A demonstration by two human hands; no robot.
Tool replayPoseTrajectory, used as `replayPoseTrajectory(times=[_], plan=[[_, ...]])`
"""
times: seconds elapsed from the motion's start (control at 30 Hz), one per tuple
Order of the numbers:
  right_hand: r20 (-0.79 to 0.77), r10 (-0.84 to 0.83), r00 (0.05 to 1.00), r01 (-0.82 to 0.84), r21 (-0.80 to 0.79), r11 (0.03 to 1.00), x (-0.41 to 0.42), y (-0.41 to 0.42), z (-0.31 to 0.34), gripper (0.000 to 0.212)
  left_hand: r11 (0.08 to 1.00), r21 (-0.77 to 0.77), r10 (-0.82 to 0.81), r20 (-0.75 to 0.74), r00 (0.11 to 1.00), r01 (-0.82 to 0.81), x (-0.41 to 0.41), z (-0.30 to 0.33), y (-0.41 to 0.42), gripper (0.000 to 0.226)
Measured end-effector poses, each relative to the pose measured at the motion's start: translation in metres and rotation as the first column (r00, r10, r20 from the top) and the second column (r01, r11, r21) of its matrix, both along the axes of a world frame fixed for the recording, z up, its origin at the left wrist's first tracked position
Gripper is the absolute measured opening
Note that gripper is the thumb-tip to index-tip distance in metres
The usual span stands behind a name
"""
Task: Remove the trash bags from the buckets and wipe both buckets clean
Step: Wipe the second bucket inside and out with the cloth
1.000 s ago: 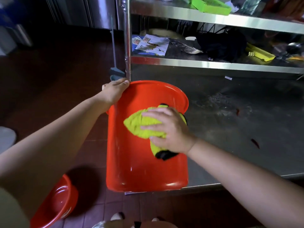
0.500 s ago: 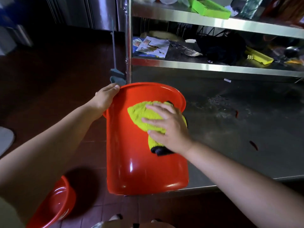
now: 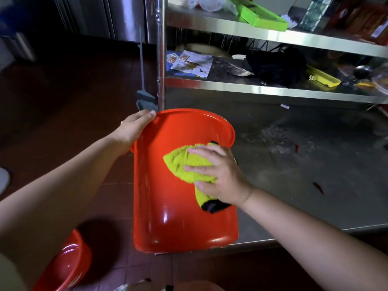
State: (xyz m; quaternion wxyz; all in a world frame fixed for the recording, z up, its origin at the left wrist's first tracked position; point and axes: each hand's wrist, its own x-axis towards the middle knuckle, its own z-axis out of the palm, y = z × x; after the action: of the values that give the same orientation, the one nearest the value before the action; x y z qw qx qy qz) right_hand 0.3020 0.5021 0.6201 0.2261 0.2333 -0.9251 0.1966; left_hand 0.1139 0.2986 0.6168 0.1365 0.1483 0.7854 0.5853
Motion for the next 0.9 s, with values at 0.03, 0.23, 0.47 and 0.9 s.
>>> replayPoseTrajectory(times=[0.03,0.23,0.47,0.9], plan=[[0.002,-0.018,1.000,0.018,0.003,1.000,-0.012,0.002,0.003,0.031,1.000,0.005,0.001,0.003,1.000,-0.001,0.001,0.001,0.000,0.022],[0.084,-0.201,0.976,0.209,-0.103,0.973,-0.085,0.014,0.025,0.025,1.000,0.024,0.000,0.028,1.000,0.000,-0.001,-0.005,-0.006,0.019],[0.089,-0.240,0.967,0.248,-0.084,0.965,-0.062,-0.007,0.020,0.029,0.973,-0.187,0.095,-0.218,0.971,-0.137,0.003,0.010,0.012,0.039],[0.088,0.156,0.984,-0.163,0.074,0.984,0.051,-0.010,-0.014,0.029,0.961,-0.275,-0.024,-0.206,0.978,-0.034,0.003,0.024,0.049,0.040]])
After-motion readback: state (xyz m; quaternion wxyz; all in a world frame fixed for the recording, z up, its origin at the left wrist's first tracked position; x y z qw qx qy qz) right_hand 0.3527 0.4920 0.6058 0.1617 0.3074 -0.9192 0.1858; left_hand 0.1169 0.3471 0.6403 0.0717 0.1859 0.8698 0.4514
